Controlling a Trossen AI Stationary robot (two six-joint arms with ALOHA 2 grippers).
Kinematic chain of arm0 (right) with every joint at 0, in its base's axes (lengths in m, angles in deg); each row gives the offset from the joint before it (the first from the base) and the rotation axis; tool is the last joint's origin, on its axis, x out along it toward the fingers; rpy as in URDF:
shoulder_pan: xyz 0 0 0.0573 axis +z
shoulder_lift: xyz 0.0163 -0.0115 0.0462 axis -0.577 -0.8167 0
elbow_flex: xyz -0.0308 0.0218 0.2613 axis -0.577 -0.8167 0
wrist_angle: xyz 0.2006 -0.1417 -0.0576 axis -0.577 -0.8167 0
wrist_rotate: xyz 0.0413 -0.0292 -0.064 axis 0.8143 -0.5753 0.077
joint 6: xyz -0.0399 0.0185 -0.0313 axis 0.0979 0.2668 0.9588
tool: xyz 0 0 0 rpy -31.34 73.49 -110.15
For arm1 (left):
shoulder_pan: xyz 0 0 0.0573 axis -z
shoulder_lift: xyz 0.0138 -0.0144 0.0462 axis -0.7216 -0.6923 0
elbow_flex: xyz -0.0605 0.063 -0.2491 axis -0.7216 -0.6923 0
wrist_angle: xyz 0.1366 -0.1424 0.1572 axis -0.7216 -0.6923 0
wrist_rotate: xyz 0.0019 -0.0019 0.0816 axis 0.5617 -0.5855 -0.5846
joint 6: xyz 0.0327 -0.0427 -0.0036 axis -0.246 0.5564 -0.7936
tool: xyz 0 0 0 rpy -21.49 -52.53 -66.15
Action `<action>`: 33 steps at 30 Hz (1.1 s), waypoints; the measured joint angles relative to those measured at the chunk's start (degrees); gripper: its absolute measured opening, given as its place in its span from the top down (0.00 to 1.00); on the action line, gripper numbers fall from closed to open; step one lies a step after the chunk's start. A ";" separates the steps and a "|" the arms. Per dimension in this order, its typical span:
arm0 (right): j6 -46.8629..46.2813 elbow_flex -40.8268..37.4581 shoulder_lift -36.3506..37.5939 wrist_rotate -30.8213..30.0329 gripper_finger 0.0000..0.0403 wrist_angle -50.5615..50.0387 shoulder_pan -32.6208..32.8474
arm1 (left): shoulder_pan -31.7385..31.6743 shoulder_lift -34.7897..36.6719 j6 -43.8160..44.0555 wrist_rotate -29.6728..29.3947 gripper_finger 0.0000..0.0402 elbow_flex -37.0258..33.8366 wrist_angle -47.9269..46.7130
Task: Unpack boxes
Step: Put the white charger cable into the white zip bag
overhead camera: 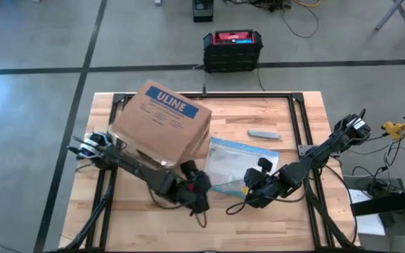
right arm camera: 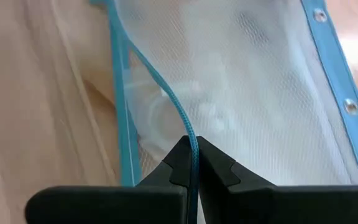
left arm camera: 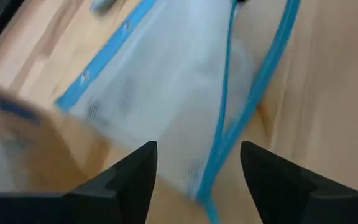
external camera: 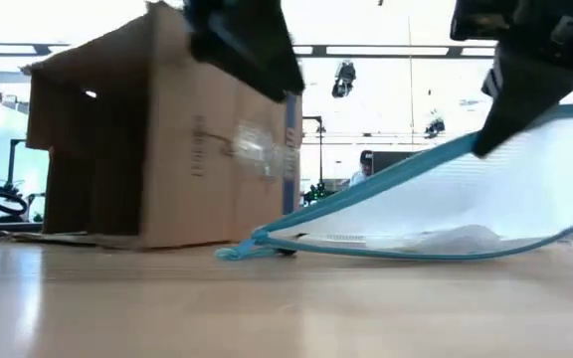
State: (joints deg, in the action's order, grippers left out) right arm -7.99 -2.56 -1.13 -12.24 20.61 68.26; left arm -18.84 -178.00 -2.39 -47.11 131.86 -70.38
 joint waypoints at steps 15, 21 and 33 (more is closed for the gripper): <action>-5.01 -0.48 -0.02 -0.56 1.00 -3.28 0.37 | 18.16 2.88 31.43 0.29 0.62 6.57 -22.66; -5.11 -0.81 -0.02 -1.99 1.00 -3.03 0.34 | 21.24 2.77 57.82 -4.07 0.72 4.86 -48.48; -4.52 -1.03 -0.04 -2.96 1.00 -0.35 0.50 | 13.78 1.34 67.71 -16.52 0.88 -12.54 -37.40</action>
State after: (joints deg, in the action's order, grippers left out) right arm -12.52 -3.59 -1.17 -15.21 20.26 68.76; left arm -5.06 -176.65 65.32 -63.63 119.32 -107.78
